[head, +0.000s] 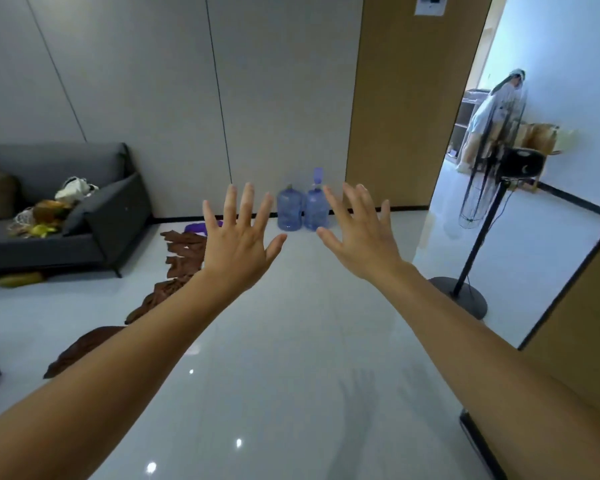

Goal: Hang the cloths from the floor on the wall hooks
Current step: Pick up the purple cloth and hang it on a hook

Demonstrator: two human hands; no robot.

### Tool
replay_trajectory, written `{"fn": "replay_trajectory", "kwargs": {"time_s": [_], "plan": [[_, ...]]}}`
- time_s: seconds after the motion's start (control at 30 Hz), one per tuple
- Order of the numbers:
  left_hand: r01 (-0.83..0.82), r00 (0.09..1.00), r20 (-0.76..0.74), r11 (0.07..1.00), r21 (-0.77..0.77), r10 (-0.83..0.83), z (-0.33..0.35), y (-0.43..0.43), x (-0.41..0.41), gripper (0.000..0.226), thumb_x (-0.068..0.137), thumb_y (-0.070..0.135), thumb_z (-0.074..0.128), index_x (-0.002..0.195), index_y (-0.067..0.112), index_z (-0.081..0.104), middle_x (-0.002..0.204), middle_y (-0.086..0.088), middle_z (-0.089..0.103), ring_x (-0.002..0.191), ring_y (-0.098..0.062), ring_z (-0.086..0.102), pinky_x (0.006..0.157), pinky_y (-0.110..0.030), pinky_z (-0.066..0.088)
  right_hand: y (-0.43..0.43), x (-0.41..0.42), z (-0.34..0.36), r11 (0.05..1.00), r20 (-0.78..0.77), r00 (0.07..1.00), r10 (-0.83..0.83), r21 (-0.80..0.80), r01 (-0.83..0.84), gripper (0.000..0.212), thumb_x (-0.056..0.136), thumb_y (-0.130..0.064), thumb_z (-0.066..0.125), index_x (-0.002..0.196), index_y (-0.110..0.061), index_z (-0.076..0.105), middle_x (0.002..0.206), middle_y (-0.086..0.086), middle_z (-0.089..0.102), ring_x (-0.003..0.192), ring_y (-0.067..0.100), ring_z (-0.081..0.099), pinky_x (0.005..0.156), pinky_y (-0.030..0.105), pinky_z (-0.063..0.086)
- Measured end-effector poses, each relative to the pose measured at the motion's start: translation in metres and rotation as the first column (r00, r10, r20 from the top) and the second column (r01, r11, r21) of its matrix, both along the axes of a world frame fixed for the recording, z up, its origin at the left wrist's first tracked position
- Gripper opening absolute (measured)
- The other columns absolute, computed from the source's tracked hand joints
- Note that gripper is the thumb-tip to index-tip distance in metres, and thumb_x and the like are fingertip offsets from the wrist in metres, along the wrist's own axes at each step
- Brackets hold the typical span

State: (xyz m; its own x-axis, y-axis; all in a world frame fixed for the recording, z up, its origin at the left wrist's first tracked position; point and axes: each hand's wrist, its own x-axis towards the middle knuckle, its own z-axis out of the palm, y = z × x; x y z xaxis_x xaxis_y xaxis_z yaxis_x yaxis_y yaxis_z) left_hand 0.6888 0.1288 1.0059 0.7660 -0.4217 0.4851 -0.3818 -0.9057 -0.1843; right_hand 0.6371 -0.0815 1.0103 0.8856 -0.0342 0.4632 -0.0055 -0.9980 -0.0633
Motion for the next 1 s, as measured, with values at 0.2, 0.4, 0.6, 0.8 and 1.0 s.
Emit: {"fn": "replay_trajectory", "kwargs": {"time_s": [0.2, 0.4, 0.6, 0.8, 1.0], "plan": [[-0.137, 0.991, 0.014, 0.99, 0.025, 0.137, -0.003, 0.005, 0.12, 0.076, 0.092, 0.065, 0.01, 0.154, 0.024, -0.002, 0.162, -0.009, -0.006, 0.148, -0.033, -0.008, 0.114, -0.061, 0.002, 0.0, 0.148, -0.01, 0.994, -0.001, 0.994, 0.105, 0.023, -0.105, 0.067, 0.096, -0.059, 0.028, 0.155, -0.034, 0.009, 0.161, 0.006, 0.011, 0.149, 0.025, 0.006, 0.113, 0.061, 0.007], [-0.244, 0.97, 0.014, 0.97, 0.016, 0.243, 0.015, -0.006, 0.239, 0.078, 0.09, 0.066, 0.005, 0.155, 0.023, -0.001, 0.162, -0.01, -0.004, 0.148, -0.033, -0.007, 0.115, -0.062, 0.002, -0.009, 0.29, 0.007, 0.976, 0.012, 0.976, 0.218, 0.0, -0.218, 0.072, 0.091, -0.063, 0.017, 0.155, -0.031, 0.012, 0.16, 0.008, 0.016, 0.149, 0.028, 0.009, 0.114, 0.063, 0.011], [-0.288, 0.957, 0.019, 0.958, -0.014, 0.288, 0.012, -0.004, 0.342, 0.075, 0.094, 0.064, 0.015, 0.154, 0.023, -0.001, 0.162, -0.009, -0.004, 0.148, -0.032, -0.007, 0.115, -0.06, 0.001, -0.005, 0.408, 0.008, 0.956, -0.007, 0.957, 0.291, 0.023, -0.291, 0.067, 0.099, -0.054, 0.034, 0.154, -0.037, -0.001, 0.163, 0.003, 0.004, 0.15, 0.023, -0.003, 0.116, 0.058, 0.001], [-0.315, 0.949, 0.012, 0.948, -0.051, 0.316, -0.006, 0.013, 0.466, 0.076, 0.093, 0.065, 0.013, 0.154, 0.024, -0.002, 0.162, -0.009, -0.003, 0.148, -0.032, -0.006, 0.115, -0.06, 0.001, 0.011, 0.536, -0.006, 0.949, -0.009, 0.949, 0.315, 0.001, -0.315, 0.067, 0.099, -0.052, 0.037, 0.154, -0.037, 0.003, 0.162, 0.004, 0.008, 0.15, 0.024, -0.001, 0.116, 0.058, 0.0], [-0.282, 0.959, 0.008, 0.955, -0.089, 0.284, -0.015, 0.032, 0.609, 0.076, 0.092, 0.064, 0.016, 0.155, 0.022, 0.005, 0.161, -0.01, 0.004, 0.148, -0.033, 0.001, 0.115, -0.063, 0.008, 0.039, 0.675, -0.008, 0.952, -0.029, 0.952, 0.305, -0.023, -0.306, 0.066, 0.099, -0.052, 0.037, 0.154, -0.038, 0.003, 0.163, 0.003, 0.007, 0.15, 0.023, -0.001, 0.115, 0.059, 0.0]]}}
